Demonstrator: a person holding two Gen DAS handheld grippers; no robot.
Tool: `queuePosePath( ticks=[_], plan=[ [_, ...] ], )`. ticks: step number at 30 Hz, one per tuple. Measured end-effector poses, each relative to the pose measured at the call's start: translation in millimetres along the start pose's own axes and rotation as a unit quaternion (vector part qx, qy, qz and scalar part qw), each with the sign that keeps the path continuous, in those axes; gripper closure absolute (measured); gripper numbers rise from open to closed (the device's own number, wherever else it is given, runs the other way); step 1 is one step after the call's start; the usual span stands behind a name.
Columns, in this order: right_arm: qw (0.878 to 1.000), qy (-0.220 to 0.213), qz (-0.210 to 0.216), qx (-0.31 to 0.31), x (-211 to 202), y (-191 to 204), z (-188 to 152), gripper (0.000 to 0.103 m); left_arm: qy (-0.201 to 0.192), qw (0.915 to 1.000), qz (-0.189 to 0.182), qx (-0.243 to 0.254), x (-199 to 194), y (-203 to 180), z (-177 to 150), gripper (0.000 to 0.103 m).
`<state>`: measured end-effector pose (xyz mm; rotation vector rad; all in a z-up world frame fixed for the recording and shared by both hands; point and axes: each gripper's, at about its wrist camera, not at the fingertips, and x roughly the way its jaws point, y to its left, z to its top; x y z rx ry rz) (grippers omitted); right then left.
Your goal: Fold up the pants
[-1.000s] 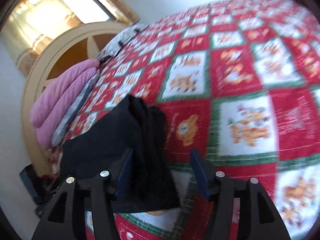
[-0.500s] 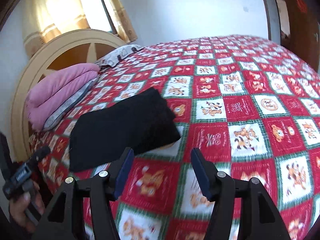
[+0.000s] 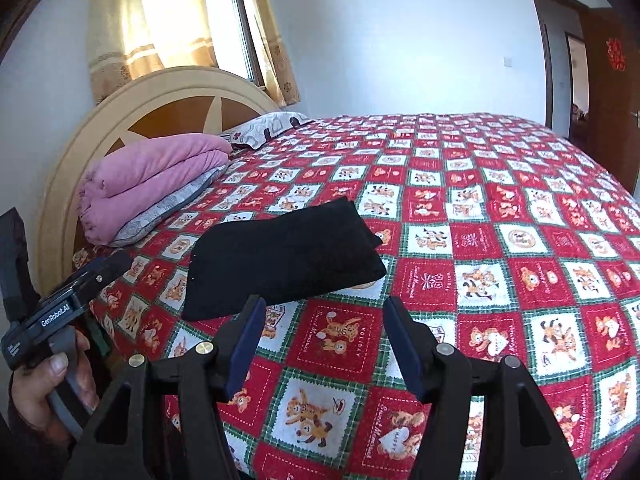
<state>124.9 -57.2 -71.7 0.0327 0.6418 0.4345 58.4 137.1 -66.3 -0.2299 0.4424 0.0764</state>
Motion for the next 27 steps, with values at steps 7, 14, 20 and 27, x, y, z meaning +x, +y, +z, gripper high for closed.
queuePosePath(
  ticks=[7,14,20,27],
  plan=[
    [1.000,-0.016,-0.006,-0.010,-21,6,-2,0.040,-0.008,0.9999,-0.007,0.002,-9,-7,1,0.000],
    [0.999,-0.032,-0.010,-0.018,-36,13,-1,0.040,-0.014,0.9999,-0.008,0.003,-14,-10,2,0.000],
    [0.999,-0.043,-0.010,-0.026,-48,19,-3,0.039,-0.016,0.9996,-0.006,0.021,-18,-19,3,0.000],
    [0.998,-0.055,-0.016,-0.031,-58,21,-5,0.038,-0.019,0.9987,-0.002,0.048,-23,-31,4,0.000]
  ],
)
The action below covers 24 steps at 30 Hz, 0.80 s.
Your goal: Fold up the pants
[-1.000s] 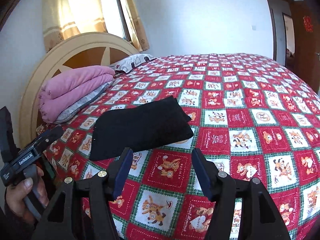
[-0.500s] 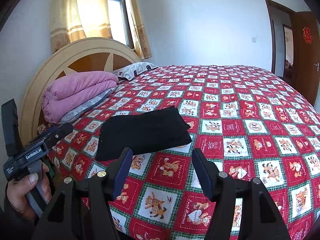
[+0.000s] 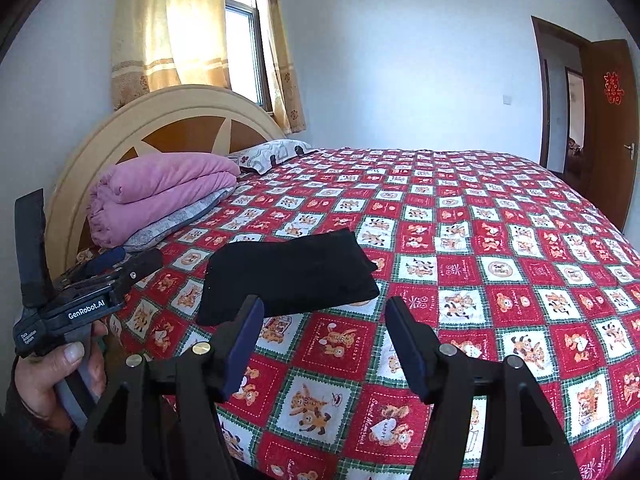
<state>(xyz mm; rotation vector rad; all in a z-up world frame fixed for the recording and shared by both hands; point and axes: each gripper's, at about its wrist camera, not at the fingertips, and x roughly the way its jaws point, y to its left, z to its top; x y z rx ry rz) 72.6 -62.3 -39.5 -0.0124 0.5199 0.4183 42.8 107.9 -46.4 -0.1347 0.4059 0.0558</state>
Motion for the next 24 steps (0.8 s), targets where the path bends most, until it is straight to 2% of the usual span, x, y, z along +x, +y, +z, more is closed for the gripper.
queuePosePath(
  ticks=[8,13,17,24],
  plan=[
    [1.000,-0.007,-0.002,0.004,-5,-1,1,0.038,-0.013,0.9998,-0.014,-0.005,-10,-3,7,0.000],
    [1.000,-0.013,-0.002,0.005,-9,-2,1,0.037,-0.020,0.9995,0.012,0.022,-13,-12,9,0.000],
    [1.000,-0.014,-0.002,0.006,-10,-2,0,0.037,-0.017,0.9998,0.000,0.013,-12,-10,9,0.000],
    [1.000,-0.009,-0.005,0.009,-8,-4,-2,0.037,-0.008,0.9999,0.010,0.009,-8,-10,7,0.000]
  ],
)
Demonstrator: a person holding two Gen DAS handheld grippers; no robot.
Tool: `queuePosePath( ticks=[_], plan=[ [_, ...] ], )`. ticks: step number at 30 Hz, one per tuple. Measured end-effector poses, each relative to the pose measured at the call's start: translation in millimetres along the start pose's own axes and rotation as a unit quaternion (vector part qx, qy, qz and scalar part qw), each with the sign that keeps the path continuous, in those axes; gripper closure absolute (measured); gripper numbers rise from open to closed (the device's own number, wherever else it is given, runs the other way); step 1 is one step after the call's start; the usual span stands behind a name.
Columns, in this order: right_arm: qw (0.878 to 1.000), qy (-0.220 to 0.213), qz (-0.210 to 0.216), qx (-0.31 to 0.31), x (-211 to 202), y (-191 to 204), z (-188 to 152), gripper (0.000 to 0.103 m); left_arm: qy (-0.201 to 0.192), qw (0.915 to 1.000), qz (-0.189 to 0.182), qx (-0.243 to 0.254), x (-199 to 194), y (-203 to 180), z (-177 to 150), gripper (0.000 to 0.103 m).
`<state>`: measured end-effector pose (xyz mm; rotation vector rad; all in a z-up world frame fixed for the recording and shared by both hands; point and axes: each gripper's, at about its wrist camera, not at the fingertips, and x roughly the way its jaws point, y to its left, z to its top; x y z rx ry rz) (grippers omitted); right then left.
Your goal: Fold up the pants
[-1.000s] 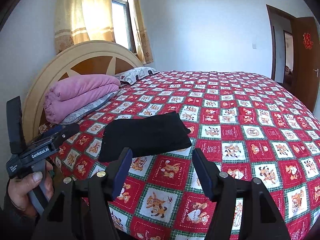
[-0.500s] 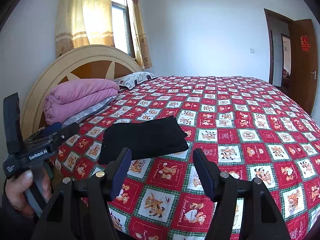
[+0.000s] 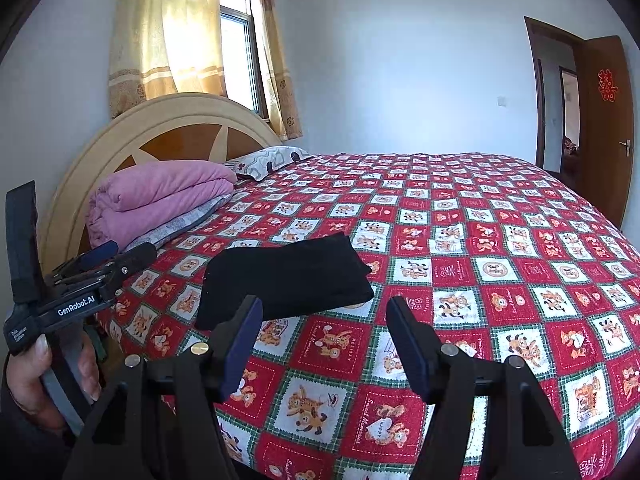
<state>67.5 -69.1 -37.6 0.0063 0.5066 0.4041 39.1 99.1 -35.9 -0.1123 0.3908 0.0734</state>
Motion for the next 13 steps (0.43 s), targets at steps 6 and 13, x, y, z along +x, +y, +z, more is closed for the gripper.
queuePosePath(
  ticks=[6,13],
  plan=[
    [1.000,0.006,0.000,0.002,3.6,-0.1,-3.9,0.037,-0.004,0.9998,-0.002,-0.017,1.3,7.7,-5.6,0.000],
    [1.000,0.012,0.000,0.001,6.9,0.6,-7.4,0.037,0.005,0.9998,-0.006,-0.016,6.5,6.8,-9.7,0.000]
  ],
)
